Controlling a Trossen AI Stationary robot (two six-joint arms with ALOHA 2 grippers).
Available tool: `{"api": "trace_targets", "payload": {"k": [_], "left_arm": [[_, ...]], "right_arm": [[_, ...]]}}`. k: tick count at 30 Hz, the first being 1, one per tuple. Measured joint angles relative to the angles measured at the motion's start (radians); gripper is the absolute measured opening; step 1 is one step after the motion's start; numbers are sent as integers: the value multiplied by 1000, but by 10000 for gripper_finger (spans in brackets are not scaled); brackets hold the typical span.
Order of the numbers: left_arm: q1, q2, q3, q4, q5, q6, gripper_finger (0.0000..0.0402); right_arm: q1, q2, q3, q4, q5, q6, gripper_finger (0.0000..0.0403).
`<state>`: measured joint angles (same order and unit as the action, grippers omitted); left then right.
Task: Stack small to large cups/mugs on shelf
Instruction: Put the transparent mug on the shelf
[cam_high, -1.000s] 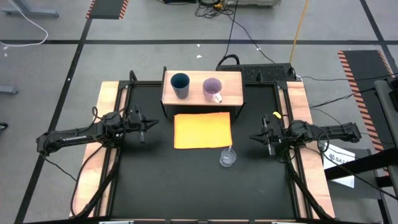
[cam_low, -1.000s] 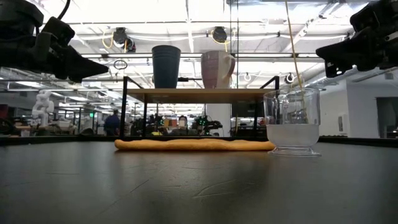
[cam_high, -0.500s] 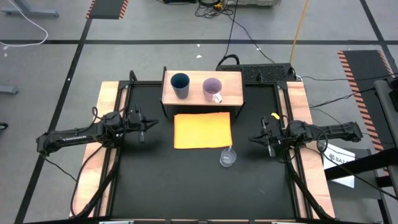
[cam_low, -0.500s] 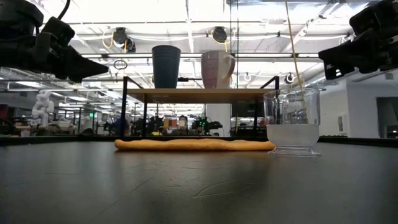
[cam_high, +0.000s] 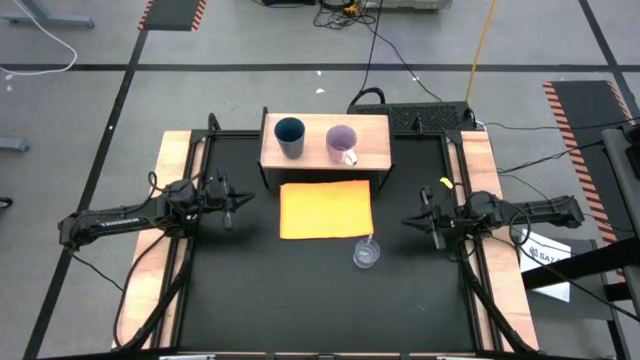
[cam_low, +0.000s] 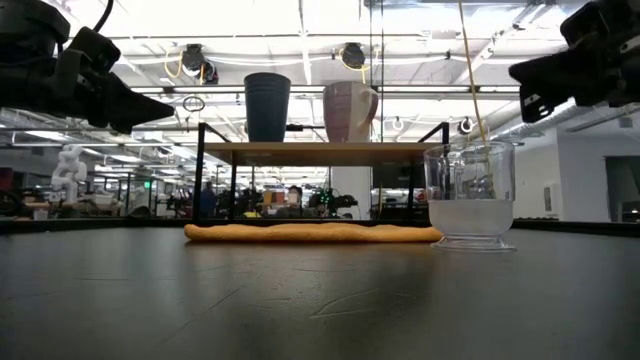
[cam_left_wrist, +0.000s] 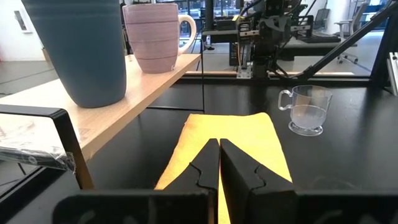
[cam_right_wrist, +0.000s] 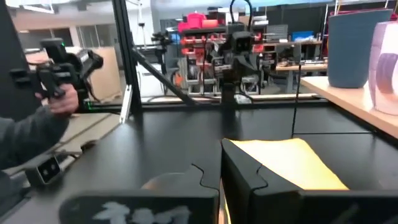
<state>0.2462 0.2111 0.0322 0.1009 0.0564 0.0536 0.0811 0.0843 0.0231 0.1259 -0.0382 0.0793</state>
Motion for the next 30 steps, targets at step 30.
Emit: {"api": "trace_targets", "payload": {"k": [30], "left_arm": [[0,0,0,0,6,-31,17]], "right_arm": [[117,454,42,422,-39,-65,0]]}}
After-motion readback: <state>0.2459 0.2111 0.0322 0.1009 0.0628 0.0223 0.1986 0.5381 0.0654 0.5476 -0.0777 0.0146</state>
